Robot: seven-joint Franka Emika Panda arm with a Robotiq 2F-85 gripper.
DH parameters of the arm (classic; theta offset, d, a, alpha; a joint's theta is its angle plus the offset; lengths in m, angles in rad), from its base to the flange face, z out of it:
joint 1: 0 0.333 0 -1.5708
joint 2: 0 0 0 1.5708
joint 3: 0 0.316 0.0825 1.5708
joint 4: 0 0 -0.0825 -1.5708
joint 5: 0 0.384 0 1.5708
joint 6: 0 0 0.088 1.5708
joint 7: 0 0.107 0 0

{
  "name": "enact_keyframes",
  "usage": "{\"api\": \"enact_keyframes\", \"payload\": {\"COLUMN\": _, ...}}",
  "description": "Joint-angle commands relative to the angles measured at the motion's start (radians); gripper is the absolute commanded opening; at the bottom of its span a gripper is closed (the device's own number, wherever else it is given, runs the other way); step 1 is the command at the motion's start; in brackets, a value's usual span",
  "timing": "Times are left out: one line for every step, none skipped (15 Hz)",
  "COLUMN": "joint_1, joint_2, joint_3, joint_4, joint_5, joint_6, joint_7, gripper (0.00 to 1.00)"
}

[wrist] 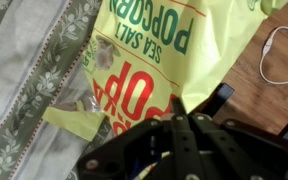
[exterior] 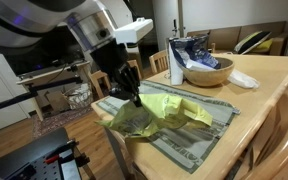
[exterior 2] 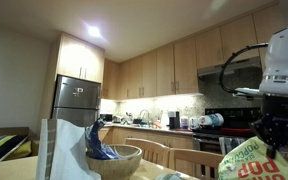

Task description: Pick the bag of popcorn and pour its contents on the cloth on the table

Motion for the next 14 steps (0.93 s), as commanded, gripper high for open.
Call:
{"api": "enact_keyframes", "payload": {"joint_1": -0.008, "joint_2": 0.222, "joint_3": 0.042, "joint_4": 0.006, "joint_5": 0.049, "joint_6": -0.205, "joint_7": -0.088, "gripper": 0.0}}
{"api": "enact_keyframes", "payload": {"joint_1": -0.067, "joint_2": 0.291, "joint_3": 0.089, "joint_4": -0.046, "joint_5": 0.036, "joint_6": -0.259, "joint_7": -0.08, "gripper": 0.0}}
{"api": "enact_keyframes", "payload": {"joint_1": -0.045, "joint_2": 0.314, "joint_3": 0.083, "joint_4": -0.026, "joint_5": 0.039, "joint_6": -0.3, "joint_7": -0.085, "gripper": 0.0}}
{"api": "enact_keyframes", "payload": {"joint_1": -0.01, "joint_2": 0.323, "joint_3": 0.068, "joint_4": 0.006, "joint_5": 0.044, "joint_6": -0.331, "joint_7": -0.086, "gripper": 0.0}}
{"api": "enact_keyframes", "payload": {"joint_1": -0.023, "joint_2": 0.371, "joint_3": 0.072, "joint_4": -0.016, "joint_5": 0.04, "joint_6": -0.357, "joint_7": -0.08, "gripper": 0.0}}
{"api": "enact_keyframes", "payload": {"joint_1": -0.024, "joint_2": 0.394, "joint_3": 0.063, "joint_4": -0.024, "joint_5": 0.025, "joint_6": -0.366, "joint_7": -0.069, "gripper": 0.0}}
{"api": "enact_keyframes", "payload": {"joint_1": -0.006, "joint_2": 0.393, "joint_3": 0.053, "joint_4": -0.012, "joint_5": 0.001, "joint_6": -0.359, "joint_7": -0.042, "gripper": 0.0}}
{"api": "enact_keyframes", "payload": {"joint_1": 0.018, "joint_2": 0.395, "joint_3": 0.036, "joint_4": 0.002, "joint_5": -0.004, "joint_6": -0.347, "joint_7": -0.021, "gripper": 0.0}}
{"api": "enact_keyframes", "payload": {"joint_1": 0.012, "joint_2": 0.412, "joint_3": 0.033, "joint_4": -0.014, "joint_5": -0.018, "joint_6": -0.333, "joint_7": -0.002, "gripper": 0.0}}
{"api": "enact_keyframes", "payload": {"joint_1": 0.043, "joint_2": 0.375, "joint_3": 0.007, "joint_4": 0.009, "joint_5": -0.025, "joint_6": -0.361, "joint_7": -0.016, "gripper": 0.0}}
{"api": "enact_keyframes", "payload": {"joint_1": 0.052, "joint_2": 0.381, "joint_3": -0.001, "joint_4": 0.009, "joint_5": -0.033, "joint_6": -0.364, "joint_7": -0.014, "gripper": 0.01}}
{"api": "enact_keyframes", "payload": {"joint_1": 0.059, "joint_2": 0.381, "joint_3": -0.012, "joint_4": 0.009, "joint_5": -0.039, "joint_6": -0.364, "joint_7": -0.015, "gripper": 0.01}}
{"api": "enact_keyframes", "payload": {"joint_1": 0.065, "joint_2": 0.379, "joint_3": -0.021, "joint_4": 0.01, "joint_5": -0.041, "joint_6": -0.363, "joint_7": -0.015, "gripper": 0.01}}
{"api": "enact_keyframes", "payload": {"joint_1": 0.068, "joint_2": 0.379, "joint_3": -0.023, "joint_4": 0.01, "joint_5": -0.041, "joint_6": -0.363, "joint_7": -0.015, "gripper": 0.01}}
